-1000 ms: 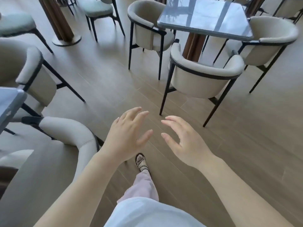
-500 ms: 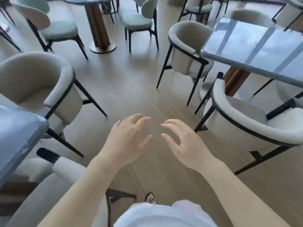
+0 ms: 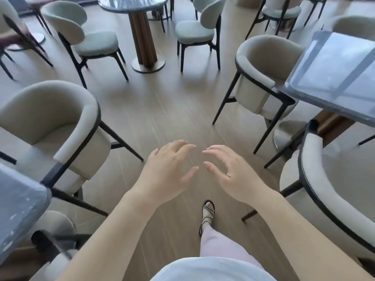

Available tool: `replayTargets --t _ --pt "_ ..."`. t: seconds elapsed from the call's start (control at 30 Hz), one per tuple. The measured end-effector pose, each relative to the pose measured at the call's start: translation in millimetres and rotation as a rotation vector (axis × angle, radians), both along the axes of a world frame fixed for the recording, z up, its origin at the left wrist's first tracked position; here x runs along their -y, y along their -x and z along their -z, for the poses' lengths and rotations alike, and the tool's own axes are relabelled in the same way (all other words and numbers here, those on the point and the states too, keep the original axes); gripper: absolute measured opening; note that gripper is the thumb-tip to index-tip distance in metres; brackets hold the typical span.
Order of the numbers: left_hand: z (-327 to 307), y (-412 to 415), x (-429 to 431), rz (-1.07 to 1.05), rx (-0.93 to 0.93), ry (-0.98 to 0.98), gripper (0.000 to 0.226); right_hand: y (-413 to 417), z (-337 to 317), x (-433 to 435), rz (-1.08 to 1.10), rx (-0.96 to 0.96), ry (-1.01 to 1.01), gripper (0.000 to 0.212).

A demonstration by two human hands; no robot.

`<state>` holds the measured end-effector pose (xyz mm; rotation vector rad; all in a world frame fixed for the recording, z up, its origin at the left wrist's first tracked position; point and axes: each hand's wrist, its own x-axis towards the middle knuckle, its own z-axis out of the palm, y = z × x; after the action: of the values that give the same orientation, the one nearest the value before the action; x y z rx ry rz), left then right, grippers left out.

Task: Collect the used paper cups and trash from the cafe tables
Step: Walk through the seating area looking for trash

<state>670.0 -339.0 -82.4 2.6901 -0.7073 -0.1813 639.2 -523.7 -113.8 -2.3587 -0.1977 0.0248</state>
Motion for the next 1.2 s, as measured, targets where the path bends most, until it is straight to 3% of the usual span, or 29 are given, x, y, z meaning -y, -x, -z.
replayTargets --t 0.2,0.57,0.9,1.2 --pt "-11.0 -123.8 76.2 0.005 0.007 0.088 0.051 -120.0 -8.6 74.4 0.032 0.007 0.019 0.037" --pt "-1.1 -289.9 148.9 -0.022 -0.014 0.043 0.051 -279.0 0.2 148.4 0.019 -0.064 0.054 0.041" --pt "13.1 -476.7 129.4 -0.126 -0.119 0.063 0.049 -483.6 8.8 142.0 -0.061 -0.076 0.082 0.04" --pt "-13.5 -695.8 121.1 -0.063 -0.074 -0.081 0.045 -696.2 -12.8 138.3 -0.074 -0.051 0.127 0.036"
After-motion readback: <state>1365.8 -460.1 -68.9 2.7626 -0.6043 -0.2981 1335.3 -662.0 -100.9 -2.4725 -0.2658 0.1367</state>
